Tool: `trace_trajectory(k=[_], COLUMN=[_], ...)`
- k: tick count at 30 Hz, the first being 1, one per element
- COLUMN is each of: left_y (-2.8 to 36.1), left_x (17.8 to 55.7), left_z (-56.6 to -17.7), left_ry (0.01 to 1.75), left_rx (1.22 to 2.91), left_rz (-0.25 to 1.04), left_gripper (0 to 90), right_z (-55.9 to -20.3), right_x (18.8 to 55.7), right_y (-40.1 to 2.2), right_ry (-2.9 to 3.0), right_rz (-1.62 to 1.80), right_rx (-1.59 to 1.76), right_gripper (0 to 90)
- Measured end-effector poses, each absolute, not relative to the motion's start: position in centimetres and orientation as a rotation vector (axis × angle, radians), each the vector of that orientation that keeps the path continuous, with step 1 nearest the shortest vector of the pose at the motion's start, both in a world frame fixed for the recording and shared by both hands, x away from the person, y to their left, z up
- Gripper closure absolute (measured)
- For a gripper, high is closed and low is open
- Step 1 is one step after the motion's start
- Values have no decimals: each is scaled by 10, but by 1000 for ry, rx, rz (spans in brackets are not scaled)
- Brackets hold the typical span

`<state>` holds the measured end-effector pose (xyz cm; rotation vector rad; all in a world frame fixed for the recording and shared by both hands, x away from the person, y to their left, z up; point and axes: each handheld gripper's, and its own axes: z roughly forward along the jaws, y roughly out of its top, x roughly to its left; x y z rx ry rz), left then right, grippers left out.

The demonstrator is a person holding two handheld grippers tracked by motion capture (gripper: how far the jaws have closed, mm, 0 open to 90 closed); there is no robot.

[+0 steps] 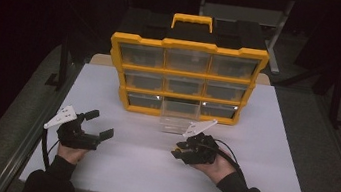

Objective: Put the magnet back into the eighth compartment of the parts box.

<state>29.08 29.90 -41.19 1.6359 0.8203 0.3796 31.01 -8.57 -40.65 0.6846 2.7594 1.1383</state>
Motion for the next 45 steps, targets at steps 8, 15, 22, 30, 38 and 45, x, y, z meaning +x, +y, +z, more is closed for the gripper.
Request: trace_trajectory(k=[8, 15, 22, 30, 38, 45], left_y=[299, 299, 299, 299, 299, 300], left_x=[291, 291, 290, 291, 291, 291], left_z=[-412, -412, -412, -412, -411, -412], left_ry=[821, 824, 827, 829, 830, 830], left_rx=[1633, 1635, 1628, 1626, 1622, 1622], left_rz=[379, 381, 381, 380, 378, 378], left_gripper=[0, 0, 0, 0, 0, 0], right_z=[-401, -395, -381, -364, -349, -338], right_x=[308, 310, 314, 318, 327, 336], right_y=[-84, -85, -84, -80, -79, -79], right_ry=[2753, 2736, 2712, 2691, 2667, 2647], right_rz=[1145, 1166, 1176, 1191, 1205, 1206], right_rx=[696, 704, 680, 661, 661, 669], right_gripper=[614, 614, 614, 614, 614, 614])
